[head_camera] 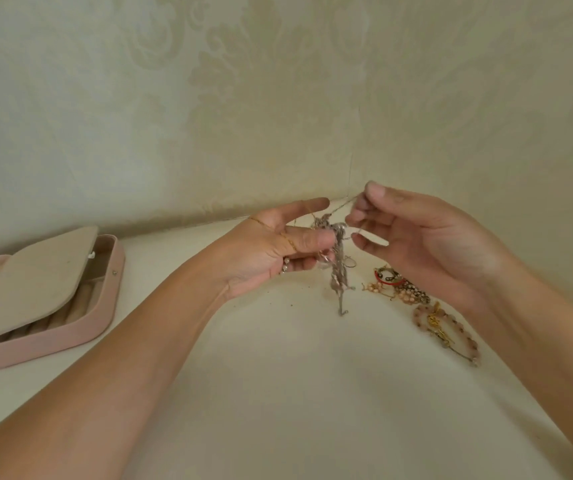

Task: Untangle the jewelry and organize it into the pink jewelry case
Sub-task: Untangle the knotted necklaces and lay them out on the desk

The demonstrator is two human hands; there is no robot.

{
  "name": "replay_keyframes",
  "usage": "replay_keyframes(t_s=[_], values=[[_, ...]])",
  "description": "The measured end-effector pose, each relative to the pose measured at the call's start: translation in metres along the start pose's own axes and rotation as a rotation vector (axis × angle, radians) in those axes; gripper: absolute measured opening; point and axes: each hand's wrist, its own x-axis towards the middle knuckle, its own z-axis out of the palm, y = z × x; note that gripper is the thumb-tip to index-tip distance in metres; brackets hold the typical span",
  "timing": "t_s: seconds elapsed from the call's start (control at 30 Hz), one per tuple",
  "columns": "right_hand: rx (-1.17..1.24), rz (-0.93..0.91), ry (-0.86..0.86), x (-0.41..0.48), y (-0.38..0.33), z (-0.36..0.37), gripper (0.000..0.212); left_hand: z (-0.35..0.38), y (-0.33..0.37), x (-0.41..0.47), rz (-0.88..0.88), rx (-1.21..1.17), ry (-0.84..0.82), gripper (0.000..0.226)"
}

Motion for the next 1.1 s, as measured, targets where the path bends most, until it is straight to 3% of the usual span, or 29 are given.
replay_keyframes(t_s=[0.1, 0.23, 0.43, 0.67, 0.8, 0.93, 1.1], values=[[0.042, 0.035, 0.032, 0.000, -0.001, -0.002, 0.013, -0.001, 0.000, 0.001, 0.014, -0.037, 0.051, 0.066], [-0.094, 0.087, 0.085, 0.001, 0.000, -0.002, 0.018, 0.002, -0.002, 0.001, -0.010, -0.043, 0.036, 0.071], [-0.156, 0.085, 0.133, 0.002, 0.000, -0.004, 0.015, -0.003, 0.002, 0.000, -0.008, -0.028, 0.019, 0.053], [-0.350, 0.107, 0.241, 0.003, -0.003, -0.010, 0.015, -0.013, 0.007, -0.001, 0.042, -0.052, 0.054, 0.059], [-0.485, 0.015, 0.279, 0.005, 0.003, -0.003, 0.011, -0.015, 0.006, -0.001, 0.057, 0.086, 0.081, 0.063], [-0.519, 0.023, 0.175, 0.003, 0.011, 0.007, 0.019, -0.014, 0.002, 0.000, 0.043, 0.266, 0.005, 0.074], [-0.537, 0.187, 0.021, 0.001, 0.022, 0.012, 0.014, -0.013, 0.000, -0.001, -0.004, 0.360, -0.029, 0.073]])
